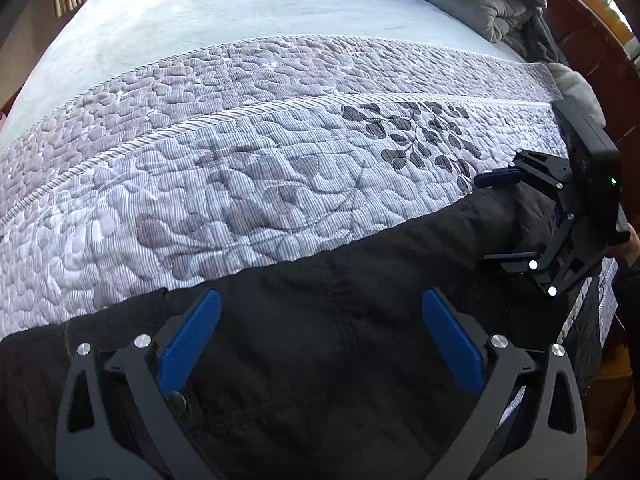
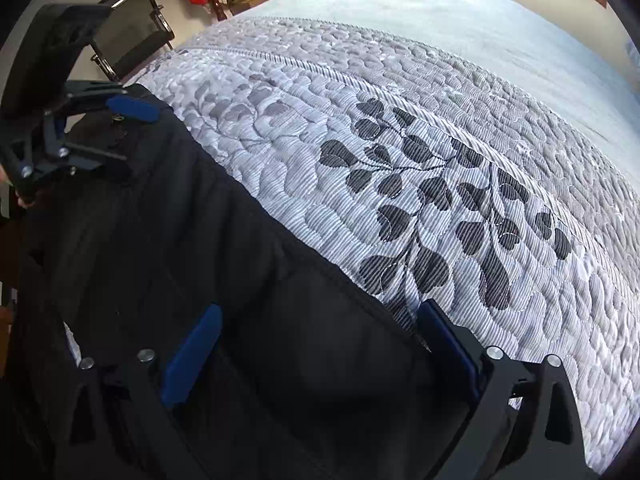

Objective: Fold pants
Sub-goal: 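Grasp the pants waistband with the left tool while the right tool grasps beside it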

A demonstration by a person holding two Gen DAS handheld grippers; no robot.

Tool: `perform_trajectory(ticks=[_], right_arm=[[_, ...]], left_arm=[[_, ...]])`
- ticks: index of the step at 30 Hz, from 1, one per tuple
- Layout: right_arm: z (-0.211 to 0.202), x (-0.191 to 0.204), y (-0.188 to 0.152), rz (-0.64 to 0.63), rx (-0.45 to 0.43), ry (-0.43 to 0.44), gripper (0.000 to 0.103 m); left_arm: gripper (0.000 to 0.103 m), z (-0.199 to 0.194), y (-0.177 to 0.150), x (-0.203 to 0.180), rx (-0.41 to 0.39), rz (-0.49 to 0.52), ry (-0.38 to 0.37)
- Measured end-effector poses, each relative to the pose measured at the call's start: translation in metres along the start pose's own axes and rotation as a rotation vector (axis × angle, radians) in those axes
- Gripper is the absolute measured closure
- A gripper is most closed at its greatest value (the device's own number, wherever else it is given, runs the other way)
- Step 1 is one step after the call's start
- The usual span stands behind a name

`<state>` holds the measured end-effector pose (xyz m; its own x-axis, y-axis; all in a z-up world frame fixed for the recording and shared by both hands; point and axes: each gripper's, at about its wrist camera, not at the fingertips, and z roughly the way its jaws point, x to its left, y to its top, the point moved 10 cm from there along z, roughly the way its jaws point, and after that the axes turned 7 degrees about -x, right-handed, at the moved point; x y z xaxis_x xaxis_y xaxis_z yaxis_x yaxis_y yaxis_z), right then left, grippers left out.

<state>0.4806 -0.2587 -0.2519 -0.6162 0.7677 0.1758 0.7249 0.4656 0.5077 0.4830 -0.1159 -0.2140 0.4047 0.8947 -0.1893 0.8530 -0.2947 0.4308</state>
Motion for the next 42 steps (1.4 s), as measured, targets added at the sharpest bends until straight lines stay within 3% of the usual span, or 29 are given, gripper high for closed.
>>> perform_trajectory(ticks=[5,10,14,19,22,30,33,36,38,42], right_arm=[[-0.011,-0.005,-0.005,0.062,-0.082,0.023,0.058],[-0.023,-0.008,-0.008,0.190,-0.140,0.084,0.083],[-0.032,-0.002,-0.004,0.233,-0.204,0.090,0.089],[-0.049,0.000,-0.001,0.250,-0.284,0.110,0.090],[-0.061,0.002,0.000,0.249,-0.339,0.134,0.090],[-0.067,0.004,-0.001,0.259,-0.386,0.166,0.090],[-0.069,0.005,-0.003,0.258,-0.387,0.165,0.090],[-0.068,0.005,-0.004,0.260,-0.381,0.155,0.090],[-0.067,0.005,-0.004,0.268,-0.382,0.154,0.090],[-0.069,0.006,-0.004,0.276,-0.389,0.154,0.090]], left_arm=[[0.003,0.009,0.007,-0.007,0.002,-0.008,-0.010],[0.003,0.021,0.010,-0.008,-0.016,-0.031,0.036],[0.003,0.020,0.015,-0.009,-0.060,-0.025,0.051],[0.003,0.022,0.023,-0.032,-0.062,0.050,-0.099],[0.003,0.031,0.019,-0.049,0.005,0.119,-0.213],[0.006,0.045,0.016,-0.063,0.039,0.198,-0.243],[0.032,0.047,0.012,-0.068,0.057,0.234,-0.243],[0.053,0.045,0.013,-0.064,0.073,0.204,-0.249],[0.074,0.042,0.014,-0.060,0.081,0.171,-0.259],[0.092,0.029,0.014,-0.058,0.059,0.162,-0.282]])
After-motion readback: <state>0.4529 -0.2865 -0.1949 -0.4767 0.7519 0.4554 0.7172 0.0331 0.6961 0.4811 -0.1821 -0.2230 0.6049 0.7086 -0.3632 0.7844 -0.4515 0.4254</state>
